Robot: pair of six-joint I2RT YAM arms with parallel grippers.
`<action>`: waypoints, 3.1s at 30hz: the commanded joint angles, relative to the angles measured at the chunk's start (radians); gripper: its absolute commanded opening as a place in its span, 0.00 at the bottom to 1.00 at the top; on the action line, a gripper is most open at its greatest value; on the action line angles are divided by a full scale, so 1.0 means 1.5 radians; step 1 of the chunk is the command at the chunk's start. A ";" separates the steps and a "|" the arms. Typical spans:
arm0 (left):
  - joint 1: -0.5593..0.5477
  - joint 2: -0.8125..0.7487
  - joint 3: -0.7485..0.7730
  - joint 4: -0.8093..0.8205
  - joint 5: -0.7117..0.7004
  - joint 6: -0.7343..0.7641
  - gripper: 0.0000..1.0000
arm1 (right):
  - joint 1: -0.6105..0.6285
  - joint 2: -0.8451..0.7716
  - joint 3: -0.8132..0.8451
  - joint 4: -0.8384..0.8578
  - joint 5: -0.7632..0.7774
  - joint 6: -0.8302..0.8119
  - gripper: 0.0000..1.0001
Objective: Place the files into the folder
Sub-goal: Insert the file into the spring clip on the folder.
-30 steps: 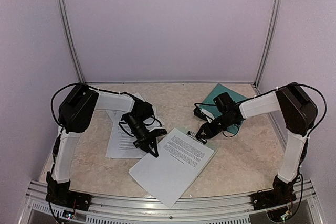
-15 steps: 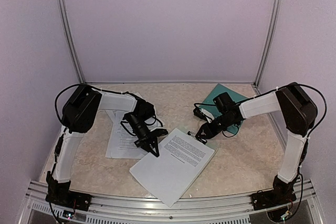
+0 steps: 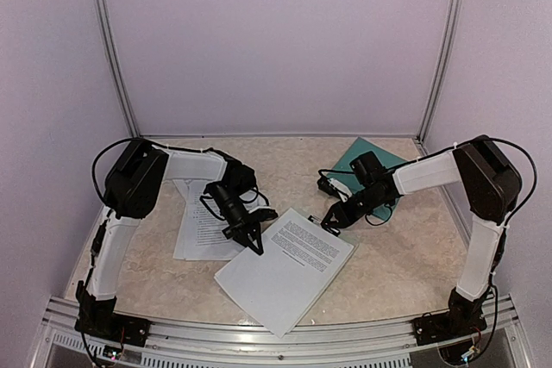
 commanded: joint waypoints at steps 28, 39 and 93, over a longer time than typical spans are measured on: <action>0.000 0.022 0.006 -0.013 -0.014 0.003 0.00 | 0.006 0.016 -0.009 -0.039 0.031 0.009 0.00; 0.002 0.023 0.022 -0.026 -0.013 -0.003 0.00 | 0.007 0.016 -0.010 -0.042 0.038 0.008 0.00; 0.001 -0.026 0.051 -0.111 -0.009 -0.070 0.00 | 0.008 -0.006 -0.007 -0.039 0.073 0.007 0.00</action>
